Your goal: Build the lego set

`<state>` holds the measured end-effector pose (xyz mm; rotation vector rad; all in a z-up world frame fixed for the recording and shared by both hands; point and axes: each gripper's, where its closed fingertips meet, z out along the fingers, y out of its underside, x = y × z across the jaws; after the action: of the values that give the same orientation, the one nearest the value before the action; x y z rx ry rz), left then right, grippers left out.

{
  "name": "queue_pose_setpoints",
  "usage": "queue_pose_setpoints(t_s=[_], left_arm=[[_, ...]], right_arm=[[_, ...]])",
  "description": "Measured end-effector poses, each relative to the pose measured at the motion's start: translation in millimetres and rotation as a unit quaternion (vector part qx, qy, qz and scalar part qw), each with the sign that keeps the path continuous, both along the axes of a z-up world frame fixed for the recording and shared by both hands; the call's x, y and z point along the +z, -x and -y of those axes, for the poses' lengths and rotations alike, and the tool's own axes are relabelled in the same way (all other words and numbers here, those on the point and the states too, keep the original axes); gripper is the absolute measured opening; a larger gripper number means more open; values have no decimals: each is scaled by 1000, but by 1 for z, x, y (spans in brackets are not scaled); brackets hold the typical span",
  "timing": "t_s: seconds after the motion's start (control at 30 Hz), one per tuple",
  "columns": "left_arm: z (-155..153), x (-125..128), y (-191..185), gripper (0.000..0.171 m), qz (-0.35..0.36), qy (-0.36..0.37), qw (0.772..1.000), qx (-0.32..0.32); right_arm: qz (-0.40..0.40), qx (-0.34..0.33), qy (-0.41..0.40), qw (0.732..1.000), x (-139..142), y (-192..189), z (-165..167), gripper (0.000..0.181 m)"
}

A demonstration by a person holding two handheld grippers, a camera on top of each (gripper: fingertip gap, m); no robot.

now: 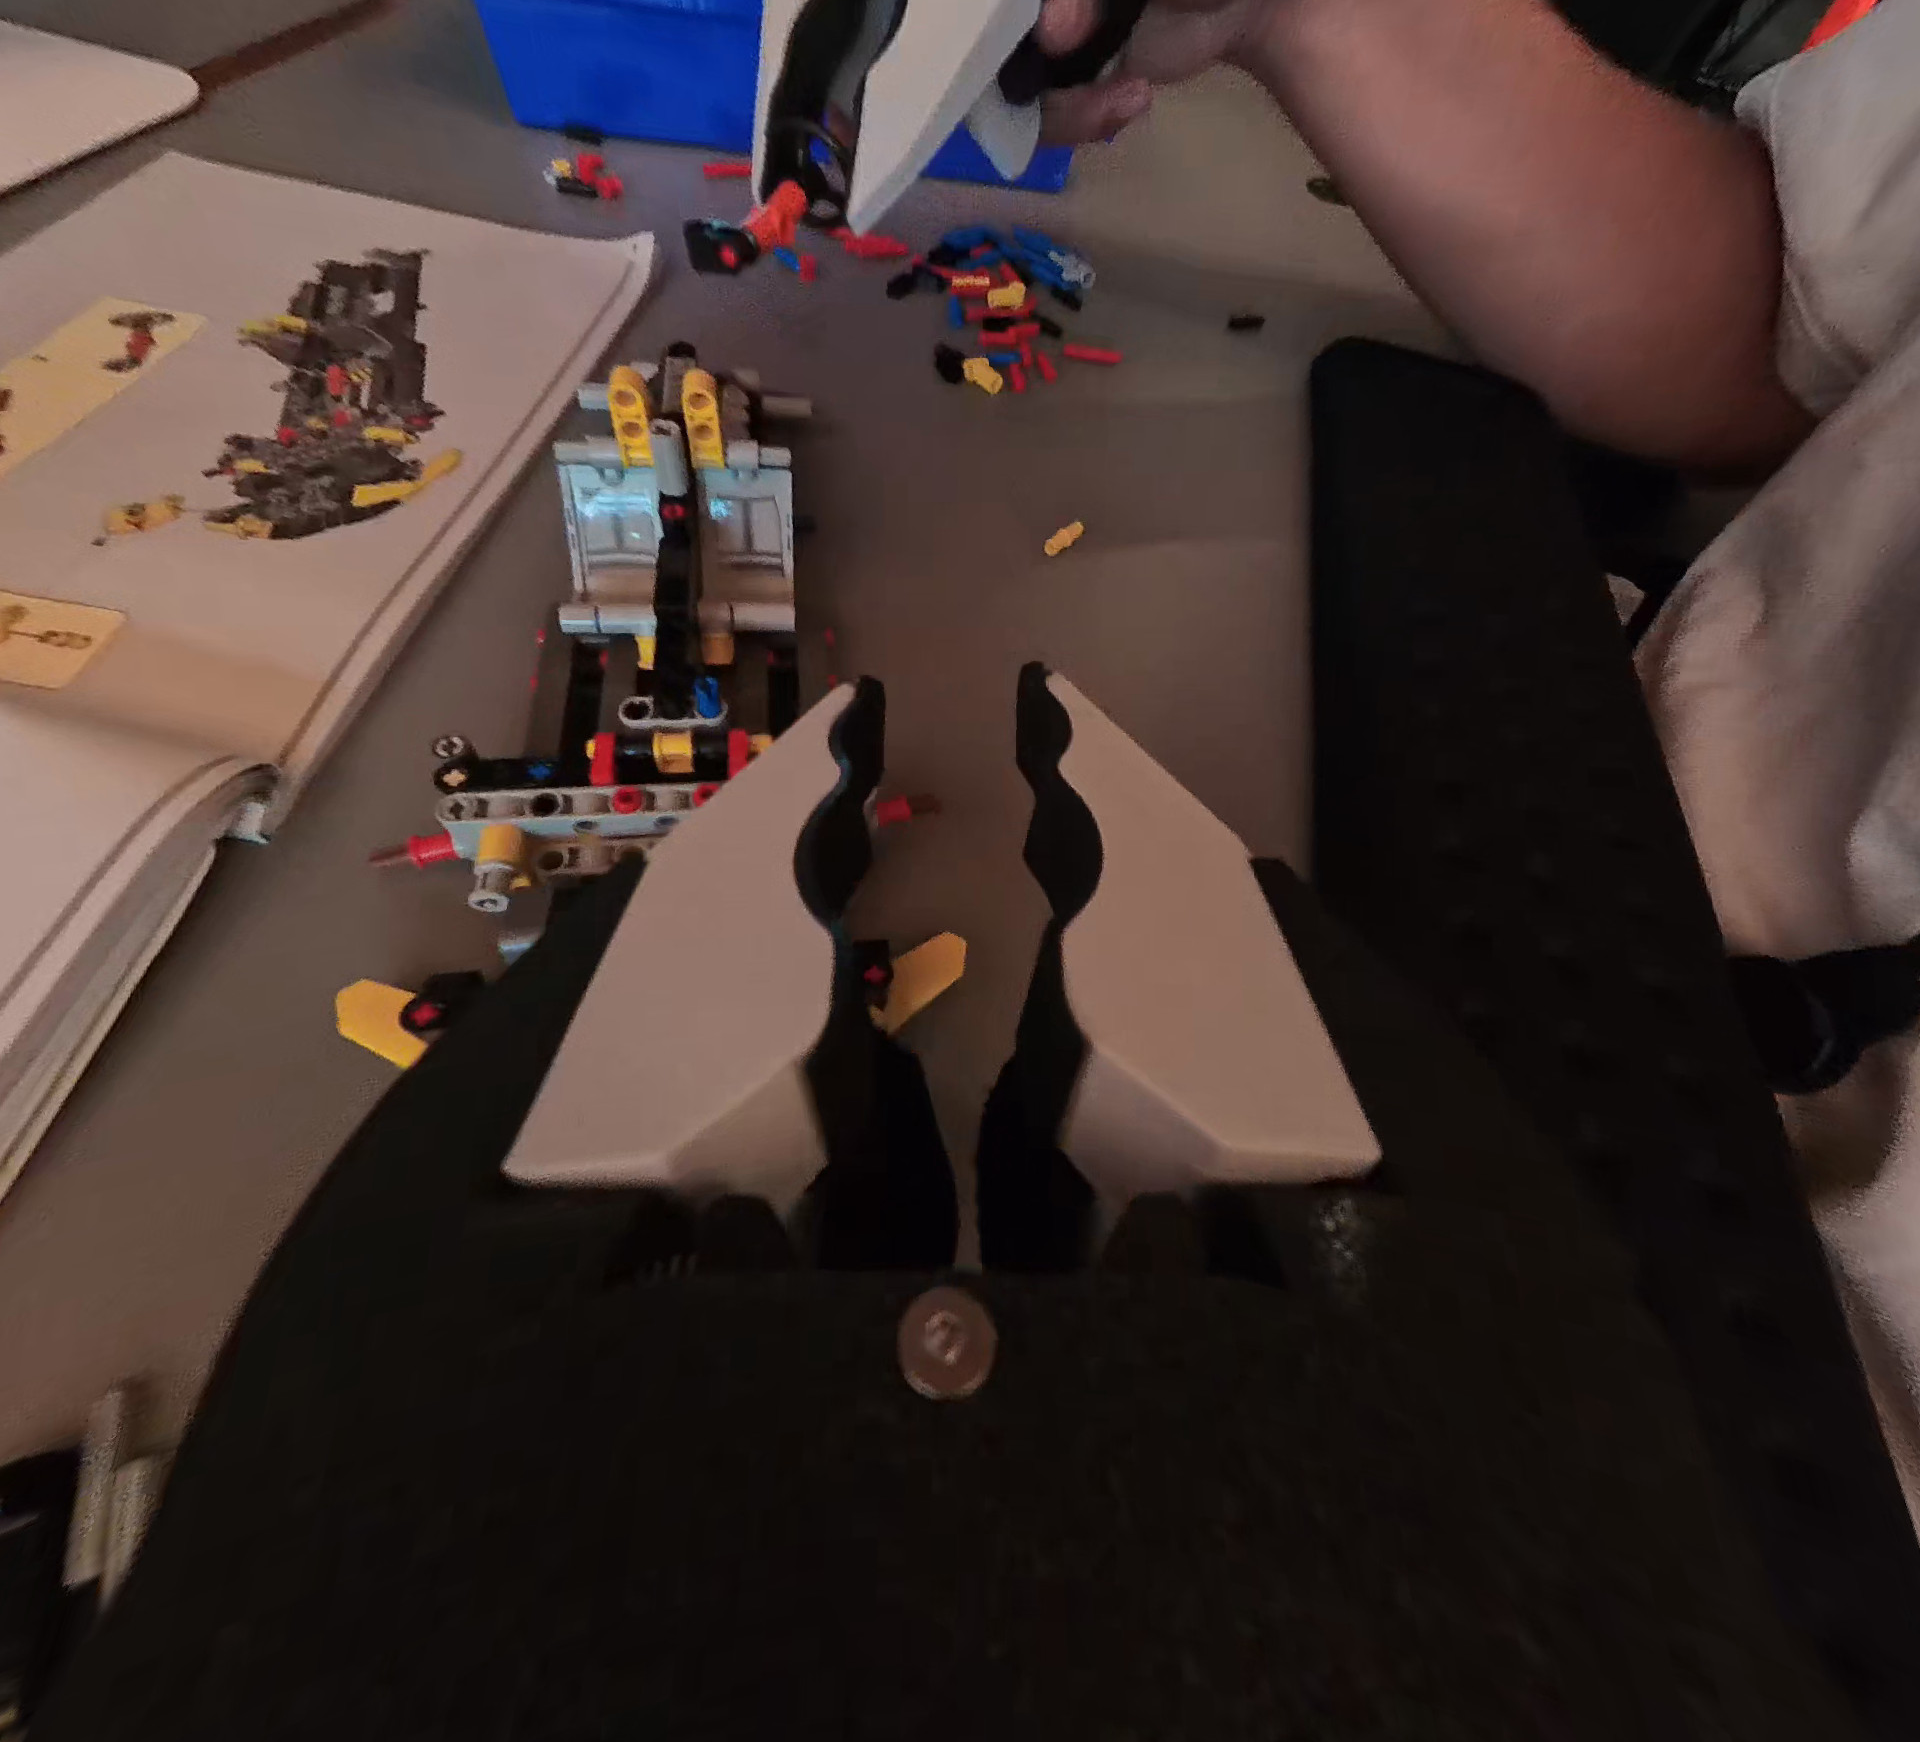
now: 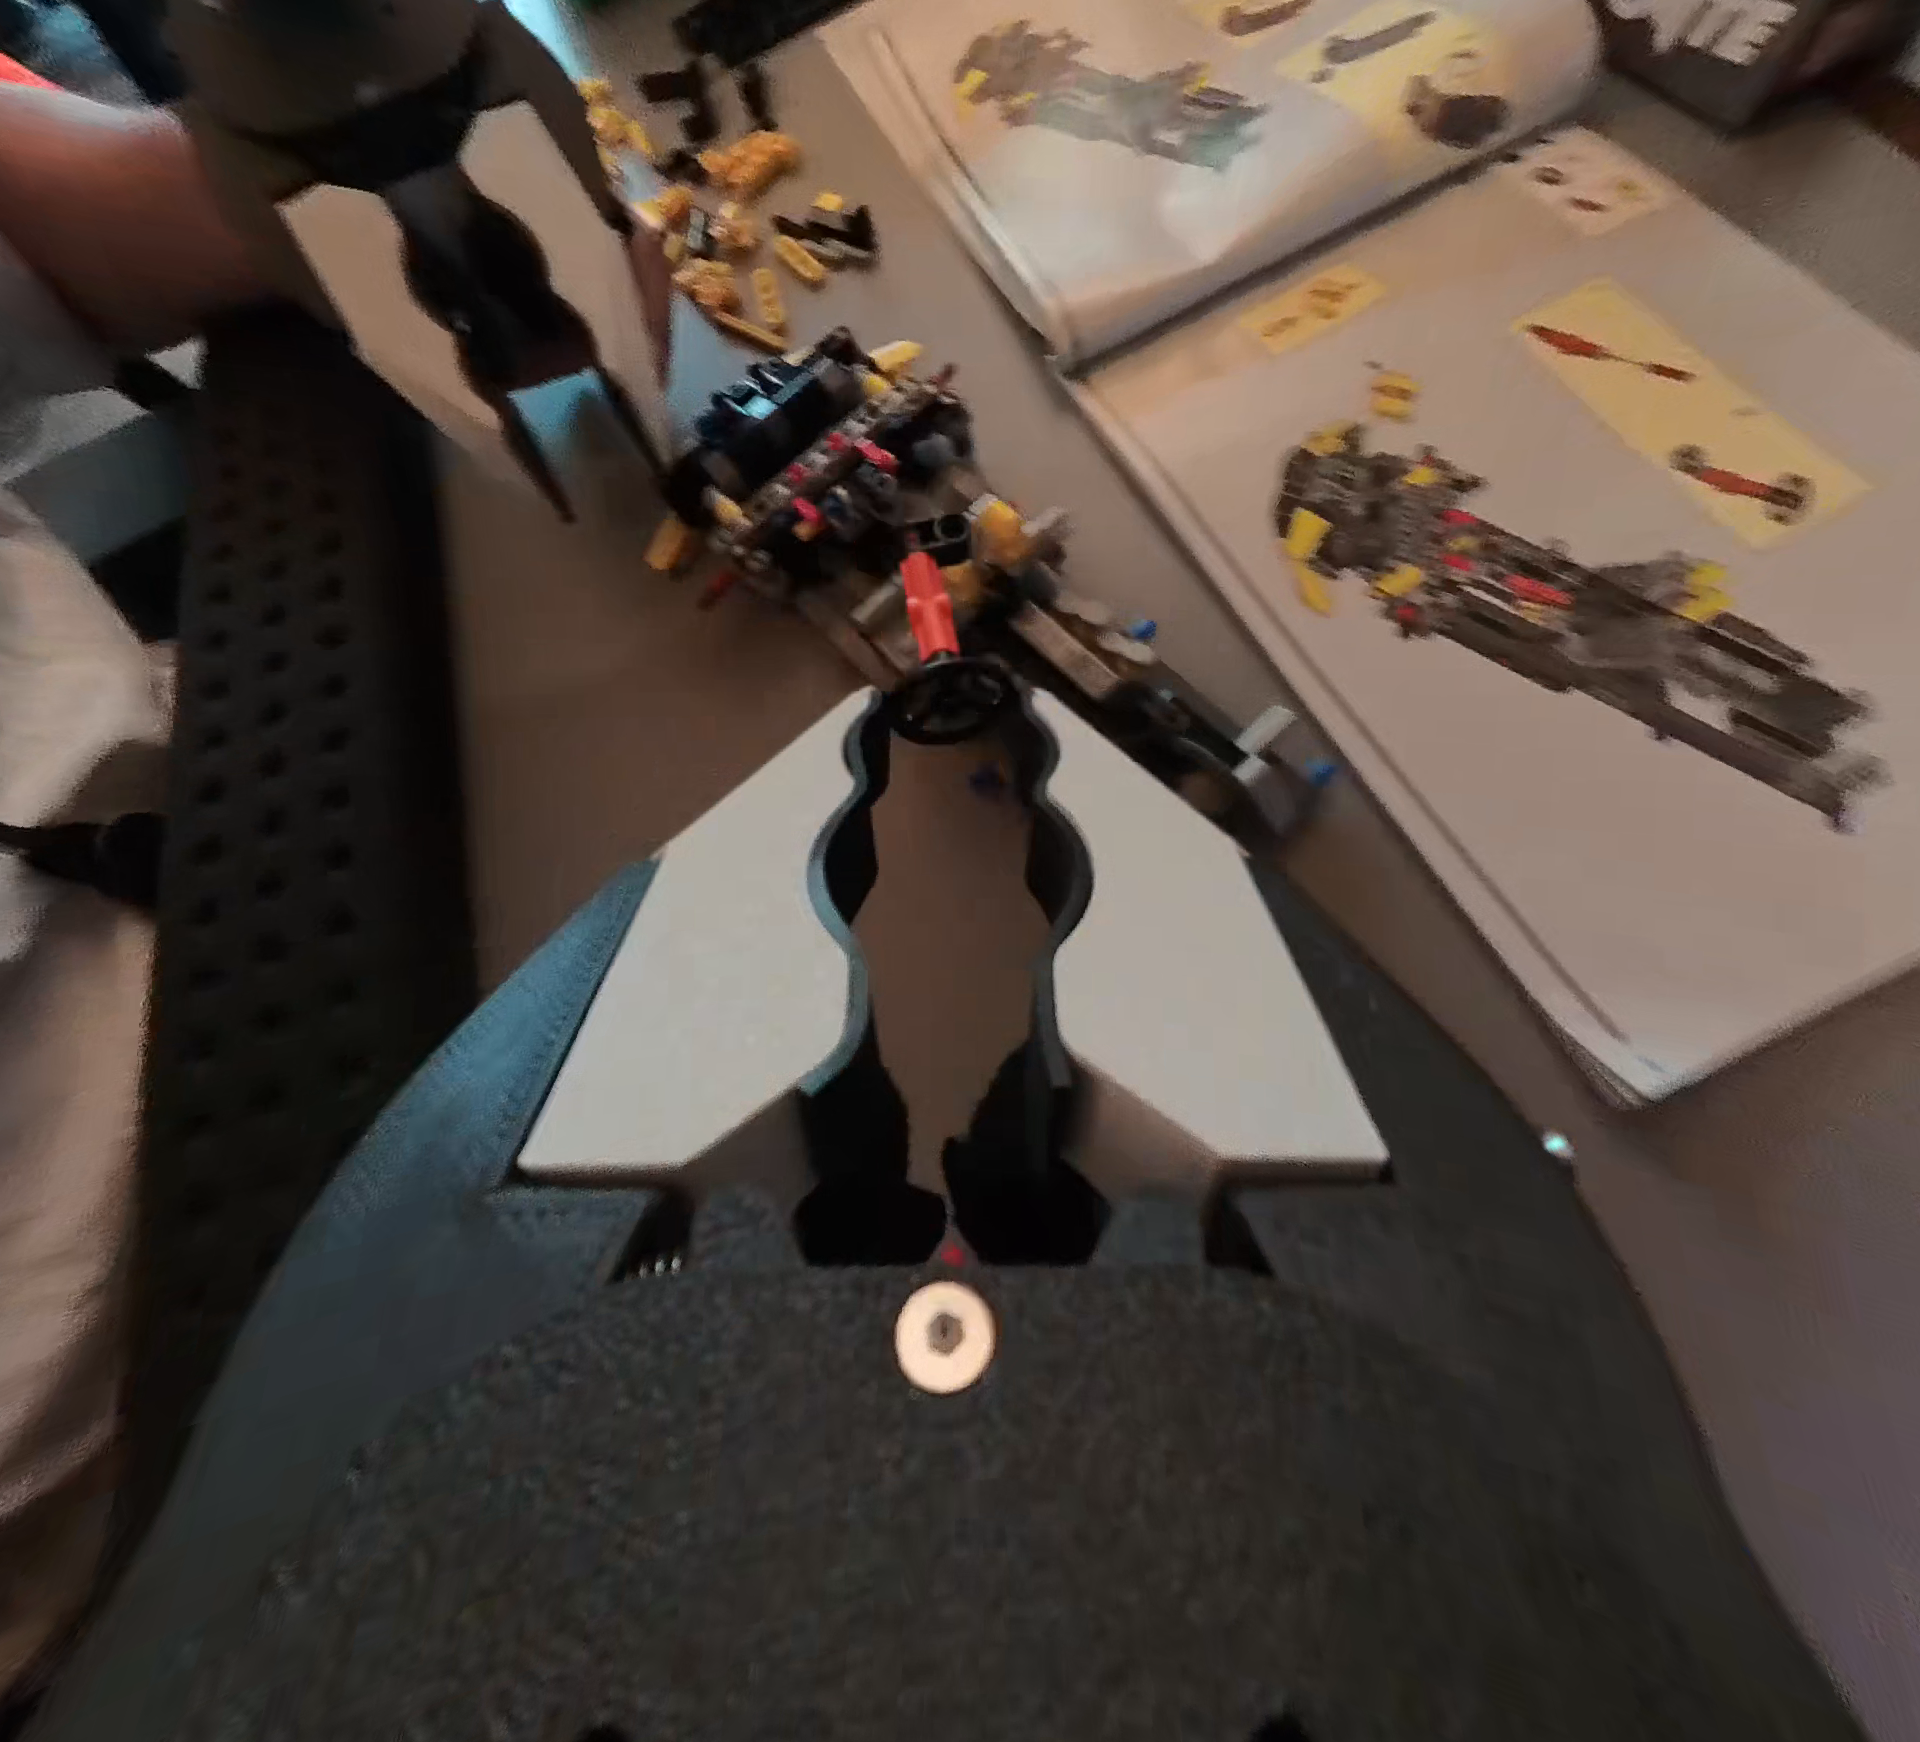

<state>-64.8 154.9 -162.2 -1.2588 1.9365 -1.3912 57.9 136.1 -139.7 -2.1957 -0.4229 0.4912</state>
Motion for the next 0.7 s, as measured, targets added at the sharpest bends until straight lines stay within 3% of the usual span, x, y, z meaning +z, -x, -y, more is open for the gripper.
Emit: queue_pose_setpoints(t_s=[0.13,0.5,0.57,0.7], left_arm=[[0,-2,1,25,-20,24,1000,-3],[-3,5,6,24,-50,77,996,-18],[-1,0,10,24,-64,70,995,-34],[2,-8,16,24,-81,51,994,-54]], right_arm=[[37,-5,11,999,-5,-12,6,23],[36,63,45,996,-22,20,11,23],[17,105,64,992,-26,42,18,23],[55,193,78,976,-48,84,27,23]])
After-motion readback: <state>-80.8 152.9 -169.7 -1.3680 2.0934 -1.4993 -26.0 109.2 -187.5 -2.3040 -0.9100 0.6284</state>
